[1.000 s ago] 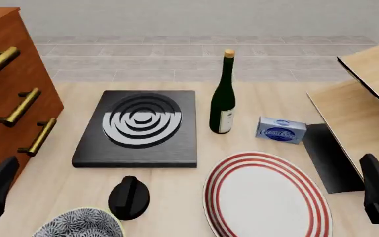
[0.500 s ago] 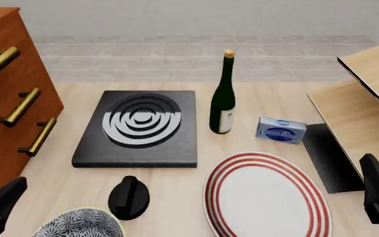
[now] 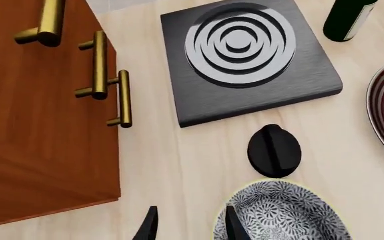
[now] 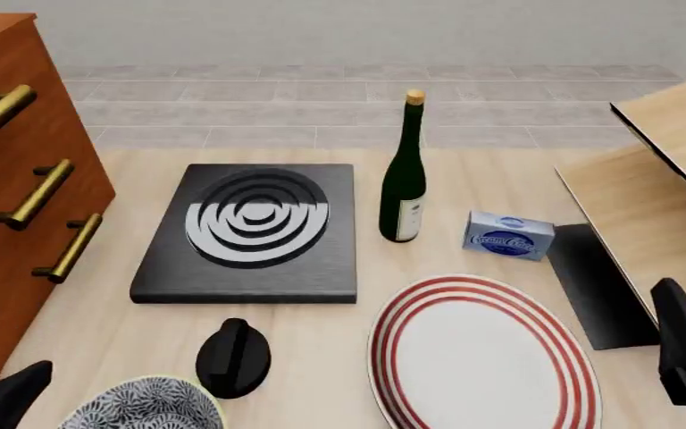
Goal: Put the bowl on the top of the cabinet.
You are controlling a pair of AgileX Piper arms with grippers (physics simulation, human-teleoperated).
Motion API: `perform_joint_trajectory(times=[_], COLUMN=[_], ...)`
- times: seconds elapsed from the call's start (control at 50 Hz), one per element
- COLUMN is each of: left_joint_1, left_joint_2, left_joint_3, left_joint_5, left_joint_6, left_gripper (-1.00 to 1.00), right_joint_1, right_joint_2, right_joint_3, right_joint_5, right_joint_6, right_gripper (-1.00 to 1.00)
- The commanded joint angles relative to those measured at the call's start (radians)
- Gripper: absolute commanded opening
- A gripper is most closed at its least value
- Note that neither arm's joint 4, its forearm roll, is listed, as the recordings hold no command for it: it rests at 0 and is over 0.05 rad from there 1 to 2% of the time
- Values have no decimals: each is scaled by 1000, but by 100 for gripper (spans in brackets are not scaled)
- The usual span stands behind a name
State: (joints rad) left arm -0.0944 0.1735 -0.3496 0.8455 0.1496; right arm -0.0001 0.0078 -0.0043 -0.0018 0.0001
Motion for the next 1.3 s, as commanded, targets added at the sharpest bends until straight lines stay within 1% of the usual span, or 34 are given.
perform_joint_trajectory(times=[0.02,0.18,0.34,0.44,0.52,0.54,0.62,0.78,0.82,1.0,1.06,1.16,1.3], left_joint_1=[-16,-51,-109,-115,-139,-138,-143,-147,-141,-110,-114,-103,-107], left_joint_2=[22,55,128,152,163,160,175,161,160,188,200,204,217], left_joint_3=[-2,-2,-24,-41,-37,-38,-37,-19,-19,-19,-19,-3,9], left_joint_5=[32,51,76,86,100,103,103,131,140,125,125,114,101], left_joint_6=[-13,-40,-114,-120,-143,-134,-136,-133,-122,-93,-101,-84,-82], left_gripper=[100,100,100,100,100,100,100,100,100,100,100,100,100], right_joint_1=[0,0,0,0,0,0,0,0,0,0,0,0,0], right_joint_2=[0,0,0,0,0,0,0,0,0,0,0,0,0], right_joint_3=[0,0,0,0,0,0,0,0,0,0,0,0,0], right_joint_5=[0,0,0,0,0,0,0,0,0,0,0,0,0], right_joint_6=[0,0,0,0,0,0,0,0,0,0,0,0,0], right_gripper=[100,100,100,100,100,100,100,100,100,100,100,100,100])
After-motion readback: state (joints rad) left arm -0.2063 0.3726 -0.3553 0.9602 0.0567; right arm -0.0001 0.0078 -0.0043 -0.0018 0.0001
